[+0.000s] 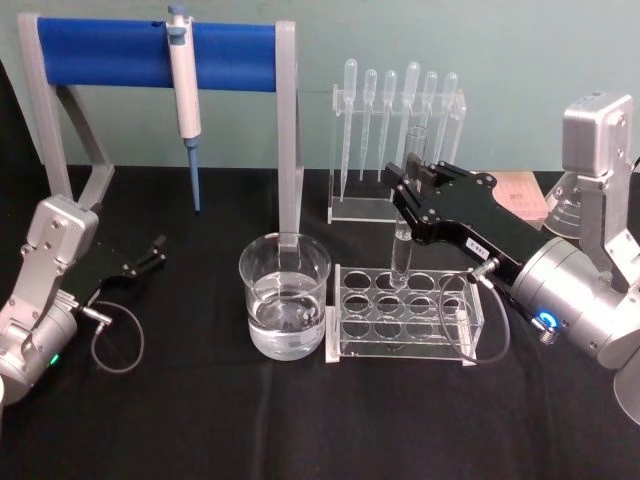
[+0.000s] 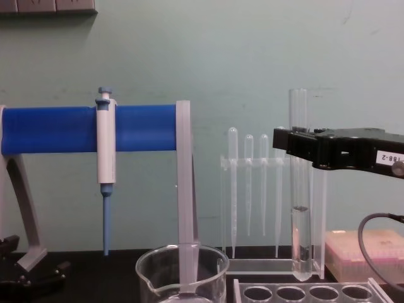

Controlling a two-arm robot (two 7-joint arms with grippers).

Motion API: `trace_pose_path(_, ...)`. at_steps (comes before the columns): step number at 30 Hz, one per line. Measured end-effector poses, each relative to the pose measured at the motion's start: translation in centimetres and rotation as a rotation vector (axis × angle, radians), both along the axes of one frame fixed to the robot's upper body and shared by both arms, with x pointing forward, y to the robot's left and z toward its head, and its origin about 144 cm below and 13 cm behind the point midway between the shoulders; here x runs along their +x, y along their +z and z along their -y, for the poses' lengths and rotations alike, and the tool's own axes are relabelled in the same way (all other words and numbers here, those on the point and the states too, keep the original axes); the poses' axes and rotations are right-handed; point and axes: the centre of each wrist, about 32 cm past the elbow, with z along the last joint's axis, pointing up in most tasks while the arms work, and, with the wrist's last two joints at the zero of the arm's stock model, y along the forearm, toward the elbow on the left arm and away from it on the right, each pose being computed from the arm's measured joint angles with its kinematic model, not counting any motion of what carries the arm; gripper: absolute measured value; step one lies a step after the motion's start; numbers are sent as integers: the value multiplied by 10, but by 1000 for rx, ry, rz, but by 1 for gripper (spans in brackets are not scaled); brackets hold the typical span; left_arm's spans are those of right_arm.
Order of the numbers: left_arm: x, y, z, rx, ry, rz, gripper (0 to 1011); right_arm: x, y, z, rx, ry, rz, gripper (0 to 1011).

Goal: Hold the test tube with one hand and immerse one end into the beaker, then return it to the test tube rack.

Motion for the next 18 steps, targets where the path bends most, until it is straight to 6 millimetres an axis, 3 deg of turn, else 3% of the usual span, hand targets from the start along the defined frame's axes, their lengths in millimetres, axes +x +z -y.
trace_pose_path(18,0,0,0,0,0,0,1000,0,0,0,0,0,0,227)
